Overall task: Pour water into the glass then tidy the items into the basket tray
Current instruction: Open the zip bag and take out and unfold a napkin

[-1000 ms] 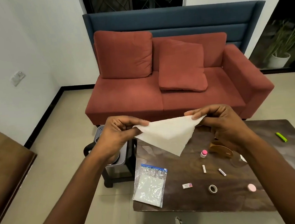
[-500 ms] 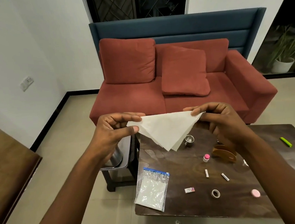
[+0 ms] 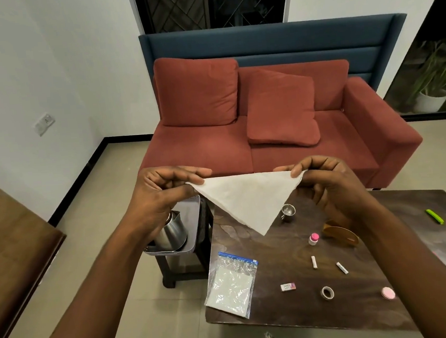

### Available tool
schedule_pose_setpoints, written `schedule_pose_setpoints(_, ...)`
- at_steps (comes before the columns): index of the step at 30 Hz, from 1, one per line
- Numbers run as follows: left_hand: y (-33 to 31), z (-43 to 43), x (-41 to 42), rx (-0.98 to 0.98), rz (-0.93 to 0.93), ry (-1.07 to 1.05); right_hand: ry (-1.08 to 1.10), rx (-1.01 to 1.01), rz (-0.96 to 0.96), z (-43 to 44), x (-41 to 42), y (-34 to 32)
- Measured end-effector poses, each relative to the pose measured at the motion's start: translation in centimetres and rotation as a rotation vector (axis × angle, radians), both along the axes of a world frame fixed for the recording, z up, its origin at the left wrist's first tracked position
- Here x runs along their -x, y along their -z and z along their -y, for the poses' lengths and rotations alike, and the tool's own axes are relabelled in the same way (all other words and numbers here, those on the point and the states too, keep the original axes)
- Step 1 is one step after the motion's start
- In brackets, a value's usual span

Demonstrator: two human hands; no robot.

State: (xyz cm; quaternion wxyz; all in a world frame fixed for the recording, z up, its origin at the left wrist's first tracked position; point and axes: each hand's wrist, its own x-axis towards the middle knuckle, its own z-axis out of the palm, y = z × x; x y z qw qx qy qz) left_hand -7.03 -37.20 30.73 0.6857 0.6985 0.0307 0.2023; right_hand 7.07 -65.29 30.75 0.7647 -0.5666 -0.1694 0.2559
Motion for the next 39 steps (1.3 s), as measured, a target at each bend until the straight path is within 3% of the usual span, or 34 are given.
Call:
schedule_pose_setpoints(9, 0.1, -0.9, 1.1, 0.056, -0.053, 0.105, -0.060, 0.035, 0.072, 0.9, -0.1, 1.0)
schedule_pose_setpoints(19, 0.2, -0.3, 1.1, 0.065, -0.086, -0.047, 0.002, 0.139, 0.230, 0.8, 0.4, 1.0)
schedule_pose_setpoints(26, 0.7, -0.1, 1.4, 0.190, -0.128, -0.022, 0.068, 0.221, 0.177, 0.2, 2.0, 1.5)
schedule_pose_setpoints(33, 1.9, 0.3, 1.1, 0.409, -0.248, 0.085, 0.028, 0.108, -0.042, -0.5, 4.1, 3.9)
schedule_pose_setpoints(39, 4.1, 1.0, 0.8, 0.409, -0.504, 0.159, 0.043, 0.085, -0.380, 0.4, 6.8, 7.8)
